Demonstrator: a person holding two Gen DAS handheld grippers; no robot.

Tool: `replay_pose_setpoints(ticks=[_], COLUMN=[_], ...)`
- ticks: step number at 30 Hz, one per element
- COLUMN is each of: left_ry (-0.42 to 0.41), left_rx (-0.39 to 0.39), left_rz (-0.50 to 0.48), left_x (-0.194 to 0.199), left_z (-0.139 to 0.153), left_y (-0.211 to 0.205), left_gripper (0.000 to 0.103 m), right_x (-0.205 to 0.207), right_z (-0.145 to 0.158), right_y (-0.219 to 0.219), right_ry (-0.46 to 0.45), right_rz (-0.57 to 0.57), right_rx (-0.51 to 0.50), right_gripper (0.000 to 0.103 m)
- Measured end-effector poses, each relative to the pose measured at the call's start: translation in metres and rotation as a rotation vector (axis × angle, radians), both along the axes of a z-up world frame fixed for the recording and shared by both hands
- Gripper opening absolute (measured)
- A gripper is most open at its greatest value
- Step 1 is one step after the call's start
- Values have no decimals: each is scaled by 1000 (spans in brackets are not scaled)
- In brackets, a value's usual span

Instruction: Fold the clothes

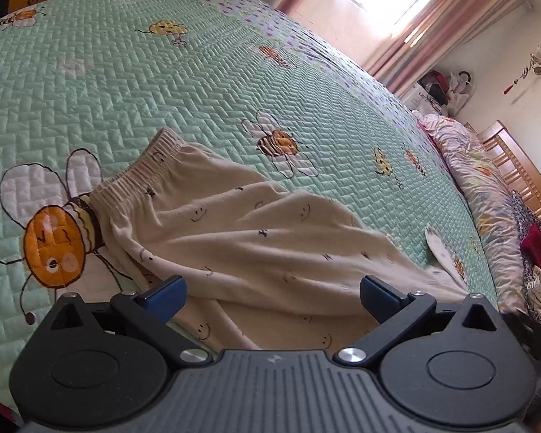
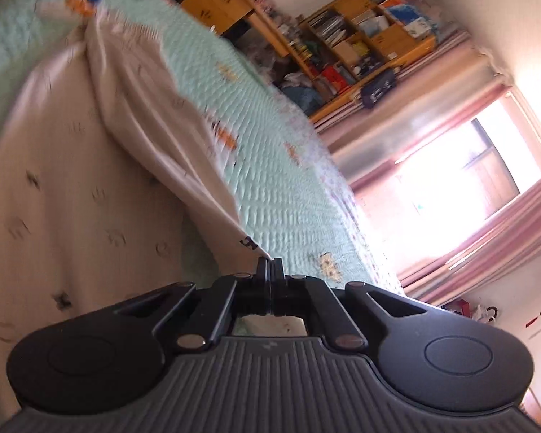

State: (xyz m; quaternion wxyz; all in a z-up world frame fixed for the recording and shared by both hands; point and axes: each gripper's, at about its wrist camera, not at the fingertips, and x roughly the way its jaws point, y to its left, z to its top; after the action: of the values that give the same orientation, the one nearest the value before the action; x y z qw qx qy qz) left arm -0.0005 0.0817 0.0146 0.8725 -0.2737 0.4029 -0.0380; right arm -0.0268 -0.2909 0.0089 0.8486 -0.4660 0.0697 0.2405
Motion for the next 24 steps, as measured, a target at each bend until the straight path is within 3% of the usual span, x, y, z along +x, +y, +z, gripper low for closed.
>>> replay_pose_setpoints(ticks=[3, 5, 7, 10, 13, 20, 24], left_ry=[2, 5, 13, 30, 42, 20, -20], left_rx=[-8, -21, -38, -57, -39, -71, -89], left_rz=[23, 34, 43, 48, 64, 54, -52], left_x=[-4, -5, -6, -7, -11, -17, -21], left_z=[-1, -3, -6, -12, -15, -15, -8], left_y=[8, 12, 16, 20, 24, 34, 17], left_gripper=[102, 102, 102, 102, 102, 102, 102], right_x=[-38, -56, -64, -70, -79, -81, -99], right_z=[24, 25, 10, -31, -55, -51, -30], right_y=[-8, -11, -11, -2, 4, 2, 9], right_ry=[-4, 53, 142, 247, 245, 266, 241], right_rz=[11, 21, 23, 31, 13, -67, -56], right_rx=[32, 56, 62, -11, -68, -126, -42], right_gripper=[0, 0, 0, 0, 0, 3, 14])
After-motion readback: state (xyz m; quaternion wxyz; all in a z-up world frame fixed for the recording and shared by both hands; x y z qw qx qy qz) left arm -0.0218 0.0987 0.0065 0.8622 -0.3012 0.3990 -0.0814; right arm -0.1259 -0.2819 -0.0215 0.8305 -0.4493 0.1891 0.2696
